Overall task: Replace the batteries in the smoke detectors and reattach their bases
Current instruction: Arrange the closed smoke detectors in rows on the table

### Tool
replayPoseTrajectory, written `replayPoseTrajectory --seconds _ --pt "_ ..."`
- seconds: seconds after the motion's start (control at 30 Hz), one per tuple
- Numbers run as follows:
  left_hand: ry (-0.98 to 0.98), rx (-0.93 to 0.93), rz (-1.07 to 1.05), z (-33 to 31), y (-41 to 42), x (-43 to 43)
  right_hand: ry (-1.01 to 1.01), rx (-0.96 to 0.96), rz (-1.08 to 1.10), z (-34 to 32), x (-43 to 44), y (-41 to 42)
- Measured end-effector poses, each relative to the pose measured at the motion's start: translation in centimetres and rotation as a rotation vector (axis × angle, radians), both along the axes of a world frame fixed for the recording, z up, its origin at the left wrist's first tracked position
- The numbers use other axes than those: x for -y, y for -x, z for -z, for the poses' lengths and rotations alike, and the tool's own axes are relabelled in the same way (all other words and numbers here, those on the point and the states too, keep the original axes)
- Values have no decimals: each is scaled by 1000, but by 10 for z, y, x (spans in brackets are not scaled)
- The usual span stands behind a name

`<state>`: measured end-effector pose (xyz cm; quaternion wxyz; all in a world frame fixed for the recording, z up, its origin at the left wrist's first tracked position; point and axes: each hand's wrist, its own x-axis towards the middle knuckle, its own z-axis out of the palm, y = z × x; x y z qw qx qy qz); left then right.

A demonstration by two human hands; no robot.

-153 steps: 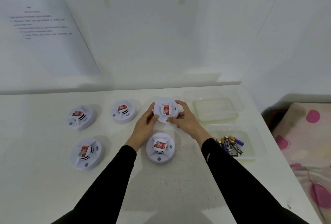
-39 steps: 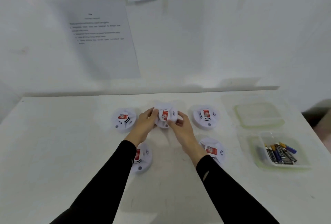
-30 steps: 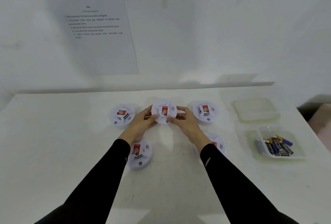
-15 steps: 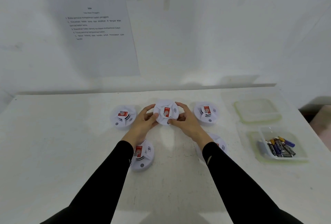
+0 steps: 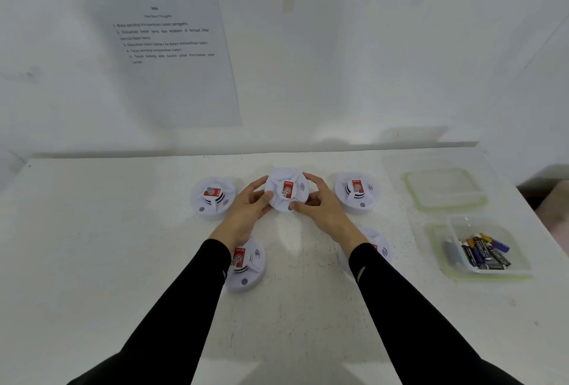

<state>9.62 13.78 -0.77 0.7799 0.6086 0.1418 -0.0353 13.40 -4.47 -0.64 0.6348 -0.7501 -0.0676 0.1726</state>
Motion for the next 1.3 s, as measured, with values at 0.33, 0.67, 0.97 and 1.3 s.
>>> replayPoseTrajectory --seconds 0.33,0.67,0.97,1.3 --pt "11 -5 1 -2 1 0 -13 -7 1 1 -1 0" --pt "19 -20 -7 -3 1 0 -9 -3 -3 4 0 -1" --pt "4 -22 -14 -3 1 0 -7 -28 -42 -6 4 2" --pt "-25 -19 -14 -3 1 1 -30 -85 39 -3 1 -1"
